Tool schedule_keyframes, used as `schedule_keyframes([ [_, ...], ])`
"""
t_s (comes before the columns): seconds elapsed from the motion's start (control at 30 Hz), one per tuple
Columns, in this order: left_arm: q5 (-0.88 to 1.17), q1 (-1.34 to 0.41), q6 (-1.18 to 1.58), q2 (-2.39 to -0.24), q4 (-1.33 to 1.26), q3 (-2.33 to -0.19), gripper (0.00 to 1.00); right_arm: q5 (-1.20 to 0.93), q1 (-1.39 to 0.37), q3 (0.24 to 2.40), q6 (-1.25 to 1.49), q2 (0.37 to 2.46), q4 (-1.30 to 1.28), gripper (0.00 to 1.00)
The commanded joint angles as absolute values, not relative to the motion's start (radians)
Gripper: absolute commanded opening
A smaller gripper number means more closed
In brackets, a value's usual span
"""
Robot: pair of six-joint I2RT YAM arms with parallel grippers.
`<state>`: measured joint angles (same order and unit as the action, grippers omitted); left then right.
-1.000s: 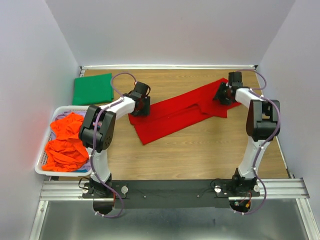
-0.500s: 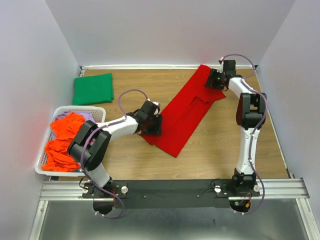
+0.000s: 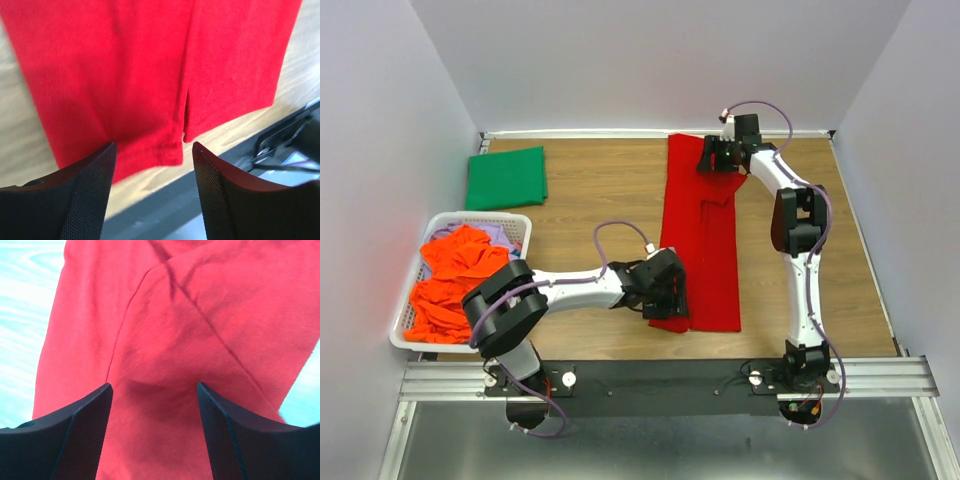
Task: Fold and stack the t-shirts
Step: Fold the tshirt
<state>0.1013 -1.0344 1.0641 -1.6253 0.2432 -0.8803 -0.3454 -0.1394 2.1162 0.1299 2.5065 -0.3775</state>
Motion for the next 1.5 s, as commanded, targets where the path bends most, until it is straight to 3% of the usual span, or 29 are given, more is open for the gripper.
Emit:
schedule_keyframes([
  [0.0,-0.07,-1.039,1.223,-1.551,0.398,-0.946,0.72,-0.286,-0.152,2.106,0.132,2.459,-0.486,0.78],
  [0.17,-0.233,-1.032,1.184,-1.483,0.541,-1.048,0.73,-0.172,-0.152,1.947,0.167,2.219,-0.488,0.88],
  [0.33,-0.241,-0.982,1.073,-1.439,0.552,-1.0,0.72,-0.075,-0.152,1.541,0.253,1.926,-0.5,0.88],
  [0.5,-0.177,-0.943,0.936,-1.436,0.531,-0.948,0.7,-0.058,-0.153,1.217,0.323,1.601,-0.616,0.86],
  [0.73,-0.042,-0.937,0.792,-1.485,0.511,-0.913,0.68,-0.149,-0.182,0.862,0.466,1.254,-0.756,0.75],
  [1.03,0.052,-0.937,0.709,-1.526,0.499,-0.899,0.65,-0.227,-0.281,0.617,0.632,1.094,-0.815,0.68],
  [1.47,0.129,-0.937,0.698,-1.585,0.413,-0.867,0.64,-0.252,-0.351,0.523,0.686,1.147,-0.732,0.56],
])
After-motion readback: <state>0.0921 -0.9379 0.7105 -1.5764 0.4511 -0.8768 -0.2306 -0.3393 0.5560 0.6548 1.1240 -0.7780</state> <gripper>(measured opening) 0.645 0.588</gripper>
